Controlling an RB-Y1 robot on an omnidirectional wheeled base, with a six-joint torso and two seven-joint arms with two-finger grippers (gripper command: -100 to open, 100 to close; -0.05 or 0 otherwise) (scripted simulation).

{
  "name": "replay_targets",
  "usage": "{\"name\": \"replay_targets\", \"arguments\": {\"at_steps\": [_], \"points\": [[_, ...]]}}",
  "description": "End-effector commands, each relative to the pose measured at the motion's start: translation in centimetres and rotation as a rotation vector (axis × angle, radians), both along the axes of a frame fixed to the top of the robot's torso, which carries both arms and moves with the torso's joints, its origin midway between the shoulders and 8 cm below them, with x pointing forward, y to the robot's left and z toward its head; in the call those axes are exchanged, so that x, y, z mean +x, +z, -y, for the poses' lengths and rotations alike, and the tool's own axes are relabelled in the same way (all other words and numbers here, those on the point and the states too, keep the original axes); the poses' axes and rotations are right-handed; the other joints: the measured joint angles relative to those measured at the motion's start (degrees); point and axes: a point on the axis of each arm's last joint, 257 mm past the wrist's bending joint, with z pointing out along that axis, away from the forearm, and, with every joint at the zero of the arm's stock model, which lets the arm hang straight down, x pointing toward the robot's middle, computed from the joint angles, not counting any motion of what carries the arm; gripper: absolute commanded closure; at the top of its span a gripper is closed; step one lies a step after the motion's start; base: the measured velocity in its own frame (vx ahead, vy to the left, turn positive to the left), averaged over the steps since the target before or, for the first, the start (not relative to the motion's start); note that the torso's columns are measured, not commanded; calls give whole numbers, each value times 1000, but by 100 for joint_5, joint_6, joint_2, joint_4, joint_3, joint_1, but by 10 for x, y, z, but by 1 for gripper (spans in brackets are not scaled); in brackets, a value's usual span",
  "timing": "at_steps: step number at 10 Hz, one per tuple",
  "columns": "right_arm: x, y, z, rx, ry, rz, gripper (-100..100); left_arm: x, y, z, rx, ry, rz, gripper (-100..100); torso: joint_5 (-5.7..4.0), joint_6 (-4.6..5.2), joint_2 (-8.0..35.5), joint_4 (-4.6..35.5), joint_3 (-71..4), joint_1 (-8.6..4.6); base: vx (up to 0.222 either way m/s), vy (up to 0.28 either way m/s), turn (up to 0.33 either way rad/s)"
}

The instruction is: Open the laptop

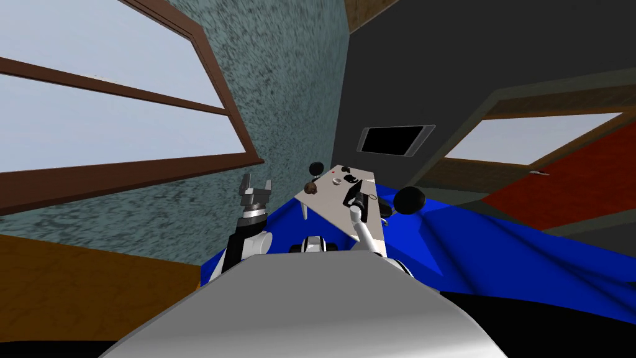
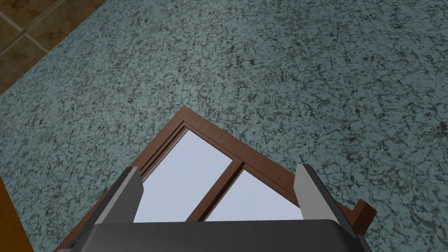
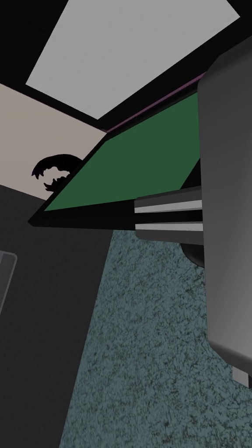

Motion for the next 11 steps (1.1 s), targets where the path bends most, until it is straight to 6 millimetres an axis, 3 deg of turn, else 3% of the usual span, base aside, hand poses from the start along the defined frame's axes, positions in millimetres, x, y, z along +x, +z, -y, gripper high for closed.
{"name": "replay_targets", "arguments": {"at_steps": [1,3,5,8,11], "points": [[-5,-9,1,41,-11,19,100,0,0,0,0,0,0,0,2,14,-7,-1,-3,5,-16,-30,-3],[-17,-16,8,72,-40,43,100,0,0,0,0,0,0,0,1,4,-19,-6,-10,8,-20,-41,129],[-41,-29,20,108,-100,75,100,0,0,0,0,0,0,0,-11,-1,-18,-11,-9,-10,-38,-96,255],[-54,-35,27,156,-129,122,100,0,0,0,0,0,0,0,-14,27,-18,-16,-9,-20,-41,-67,112],[-79,-45,38,189,-185,165,100,0,0,0,0,0,0,0,-4,5,-18,-2,-8,-3,-38,-66,155]]}}
